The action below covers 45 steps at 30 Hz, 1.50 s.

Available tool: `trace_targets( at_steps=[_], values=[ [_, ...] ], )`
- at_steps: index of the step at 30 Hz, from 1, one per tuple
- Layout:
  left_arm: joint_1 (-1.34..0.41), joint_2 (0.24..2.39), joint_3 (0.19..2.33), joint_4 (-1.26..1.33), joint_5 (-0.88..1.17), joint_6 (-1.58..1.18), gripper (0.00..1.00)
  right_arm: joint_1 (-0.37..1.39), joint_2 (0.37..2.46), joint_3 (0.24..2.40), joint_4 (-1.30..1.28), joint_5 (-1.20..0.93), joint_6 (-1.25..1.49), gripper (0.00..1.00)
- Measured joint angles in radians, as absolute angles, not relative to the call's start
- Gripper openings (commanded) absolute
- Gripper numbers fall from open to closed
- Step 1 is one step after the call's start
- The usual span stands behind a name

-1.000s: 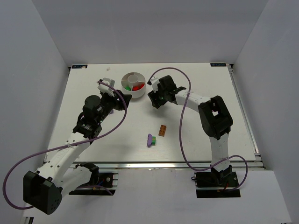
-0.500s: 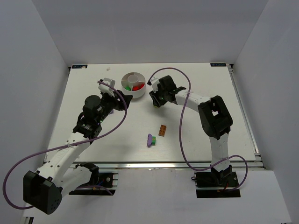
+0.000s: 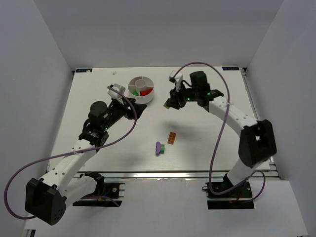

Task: Sort the legos into containers by color

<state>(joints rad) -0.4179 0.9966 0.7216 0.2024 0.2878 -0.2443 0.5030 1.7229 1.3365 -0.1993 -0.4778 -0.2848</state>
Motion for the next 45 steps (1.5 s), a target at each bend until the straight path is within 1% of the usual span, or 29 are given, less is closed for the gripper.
trace_targets(
  at_steps=[5,9,12,13,18,23,31,36,45],
  values=[
    [-0.418,1.012,0.707,0.251,0.364,-0.279,0.78,0.421,1.519,1.216,-0.153,-0.732,-0.321,0.0],
    [-0.418,1.033,0.696,0.298,0.431,-0.32,0.8,0.408,1.422,1.103,-0.124,-0.862,-0.377,0.0],
    [-0.418,1.052,0.692,0.339,0.487,-0.361,0.81,0.414,1.363,1.002,-0.069,-0.925,-0.403,0.0],
    [-0.418,1.056,0.69,0.355,0.504,-0.375,0.82,0.415,1.338,0.962,-0.035,-0.943,-0.406,0.0],
    [-0.418,1.07,0.672,0.434,0.581,-0.441,0.83,0.415,1.199,0.792,0.122,-0.995,-0.436,0.0],
    [-0.418,1.101,0.661,0.509,0.651,-0.508,0.83,0.418,1.091,0.706,0.258,-1.001,-0.469,0.0],
    [-0.424,1.171,0.661,0.619,0.745,-0.616,0.83,0.459,0.947,0.592,0.435,-0.933,-0.504,0.0],
    [-0.426,1.249,0.641,0.76,0.81,-0.741,0.83,0.493,0.93,0.564,0.525,-0.888,-0.479,0.0],
    [-0.428,1.394,0.624,1.039,0.907,-1.003,0.82,0.571,0.938,0.559,0.587,-0.836,-0.475,0.0]
  ],
)
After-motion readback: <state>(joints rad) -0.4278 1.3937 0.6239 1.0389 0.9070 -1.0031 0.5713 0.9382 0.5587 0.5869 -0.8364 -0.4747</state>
